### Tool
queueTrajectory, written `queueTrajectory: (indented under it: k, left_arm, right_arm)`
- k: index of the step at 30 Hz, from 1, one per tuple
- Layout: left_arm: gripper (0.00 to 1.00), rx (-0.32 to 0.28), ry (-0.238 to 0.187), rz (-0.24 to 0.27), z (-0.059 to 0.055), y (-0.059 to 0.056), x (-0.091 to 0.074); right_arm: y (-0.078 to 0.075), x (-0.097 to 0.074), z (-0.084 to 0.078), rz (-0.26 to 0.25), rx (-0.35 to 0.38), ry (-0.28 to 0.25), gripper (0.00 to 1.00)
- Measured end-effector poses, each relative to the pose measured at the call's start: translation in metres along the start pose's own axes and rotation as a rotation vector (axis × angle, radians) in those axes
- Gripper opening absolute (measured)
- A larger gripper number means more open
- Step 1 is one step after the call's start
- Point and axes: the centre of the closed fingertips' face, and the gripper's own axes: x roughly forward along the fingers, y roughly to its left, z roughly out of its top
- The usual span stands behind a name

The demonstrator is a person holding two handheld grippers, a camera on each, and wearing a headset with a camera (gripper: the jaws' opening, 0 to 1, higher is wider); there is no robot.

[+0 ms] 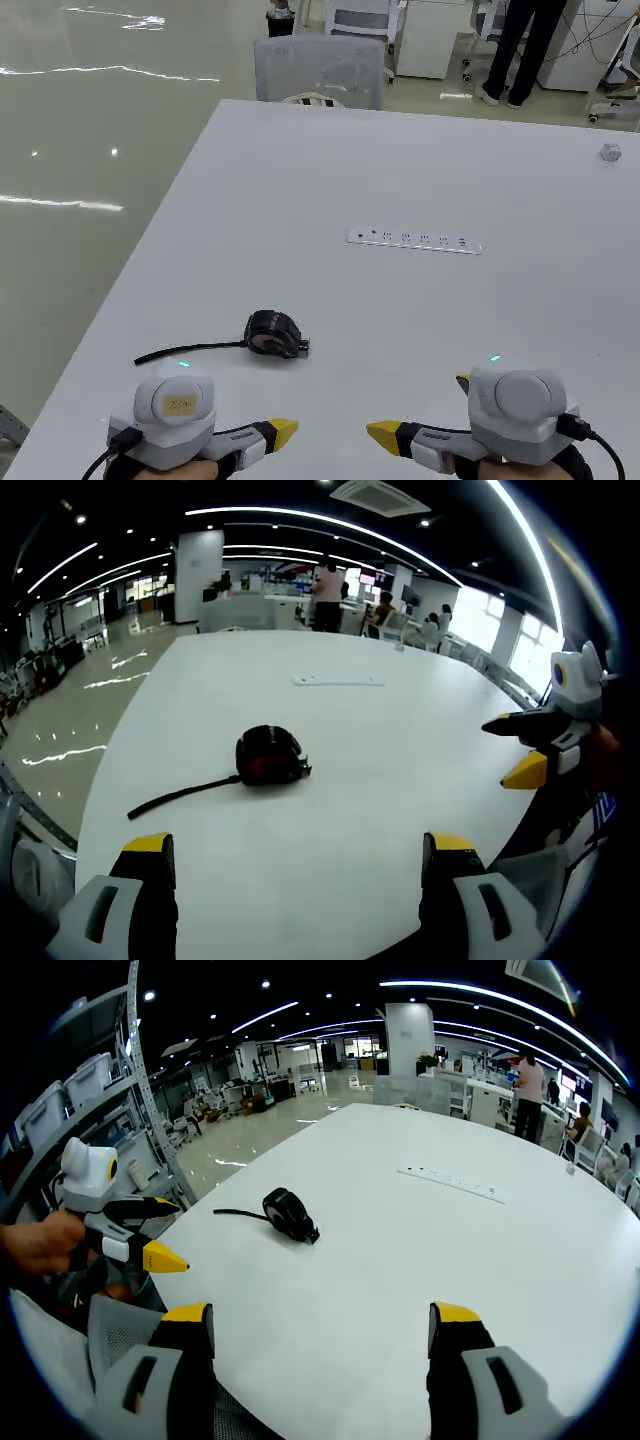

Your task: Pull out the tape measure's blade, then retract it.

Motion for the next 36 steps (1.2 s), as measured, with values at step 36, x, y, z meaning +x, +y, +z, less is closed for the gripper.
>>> queueTrajectory:
  k: [36]
  left_arm:
    - [0.96, -0.01, 0.031, -0.042, -0.01, 0.002, -0.023]
  right_arm:
    - [0.001, -0.029, -0.009, -0.062, 0.033, -0.01, 0.92]
